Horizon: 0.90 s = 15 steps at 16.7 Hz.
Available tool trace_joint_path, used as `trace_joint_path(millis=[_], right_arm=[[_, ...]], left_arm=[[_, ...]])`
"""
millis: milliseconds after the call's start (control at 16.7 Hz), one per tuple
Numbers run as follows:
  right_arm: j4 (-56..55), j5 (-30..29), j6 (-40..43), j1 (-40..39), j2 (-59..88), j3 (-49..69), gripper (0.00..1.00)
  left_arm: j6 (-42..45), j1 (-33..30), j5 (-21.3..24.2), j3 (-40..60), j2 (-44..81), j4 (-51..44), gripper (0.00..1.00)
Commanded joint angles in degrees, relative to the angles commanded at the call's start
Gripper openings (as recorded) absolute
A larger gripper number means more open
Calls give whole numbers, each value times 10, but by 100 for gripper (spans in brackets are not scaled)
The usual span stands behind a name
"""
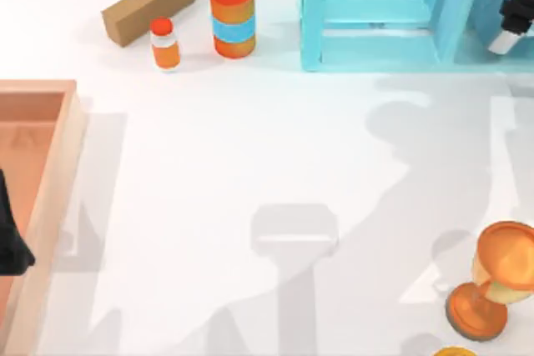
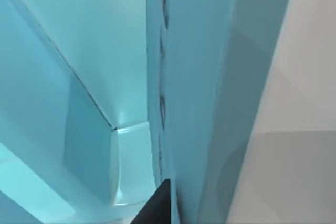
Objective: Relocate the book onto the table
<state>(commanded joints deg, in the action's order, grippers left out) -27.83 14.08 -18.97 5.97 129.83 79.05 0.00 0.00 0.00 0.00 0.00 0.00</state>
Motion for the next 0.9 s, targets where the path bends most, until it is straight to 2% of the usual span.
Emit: trace_joint_path(millis=[60, 120, 540, 600, 900], right_arm=[[0, 0, 0, 0, 0, 0, 2], [0, 0, 0, 0, 0, 0, 0], [0, 0, 0, 0, 0, 0, 0], [-35, -76, 7, -11, -32, -62, 0], [13, -73, 9, -7, -95, -83, 0]], left_arm=[[0, 0, 0, 0, 0, 0, 100], [0, 0, 0, 0, 0, 0, 100], [0, 0, 0, 0, 0, 0, 100], [0, 0, 0, 0, 0, 0, 100], [0, 0, 0, 0, 0, 0, 100]])
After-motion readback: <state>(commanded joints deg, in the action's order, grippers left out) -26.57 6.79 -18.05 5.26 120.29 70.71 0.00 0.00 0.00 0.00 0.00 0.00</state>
